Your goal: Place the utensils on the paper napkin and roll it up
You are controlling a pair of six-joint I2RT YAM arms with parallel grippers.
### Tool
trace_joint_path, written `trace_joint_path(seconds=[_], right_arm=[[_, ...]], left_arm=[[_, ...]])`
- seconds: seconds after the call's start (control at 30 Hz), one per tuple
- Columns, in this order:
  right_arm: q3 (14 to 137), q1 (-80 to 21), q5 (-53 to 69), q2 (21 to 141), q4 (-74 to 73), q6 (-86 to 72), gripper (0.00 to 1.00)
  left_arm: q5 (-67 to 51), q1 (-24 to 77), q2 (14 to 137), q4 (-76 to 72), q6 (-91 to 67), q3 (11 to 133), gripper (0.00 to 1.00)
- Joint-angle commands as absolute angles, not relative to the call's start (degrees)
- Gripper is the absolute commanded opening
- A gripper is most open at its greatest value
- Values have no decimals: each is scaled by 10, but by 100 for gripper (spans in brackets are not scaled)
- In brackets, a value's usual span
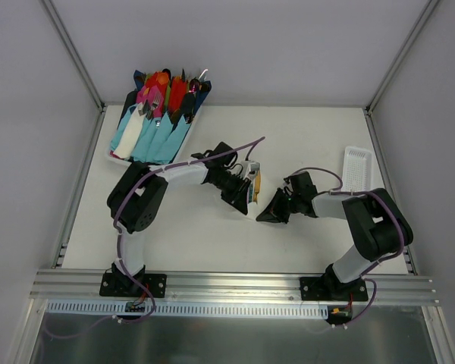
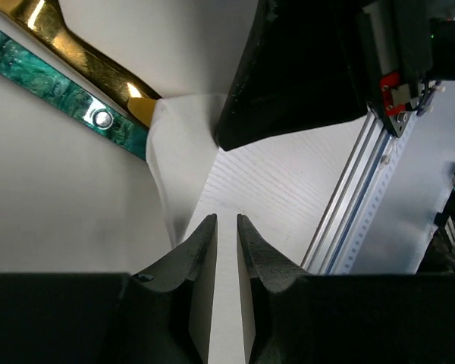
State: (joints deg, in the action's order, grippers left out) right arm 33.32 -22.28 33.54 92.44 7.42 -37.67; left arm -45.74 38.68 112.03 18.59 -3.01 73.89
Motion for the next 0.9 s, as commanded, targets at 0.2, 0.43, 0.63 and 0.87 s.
trace_joint_path(seconds=[0.2,0.43,0.63,0.87], right_arm=[[349,-225,312,943,66,-377,0],[346,-225,313,943,65,-376,0],[345,-225,314,940,66,-375,0],[345,-224,316,938,62,-372,0]], left_arm=[[-389,396,1147,180,-98,765,14],[-344,384,1150,181,-112,748,12],[-332,382,1157,179,-118,739,11],[-316,381,1172,180,-127,729,9]])
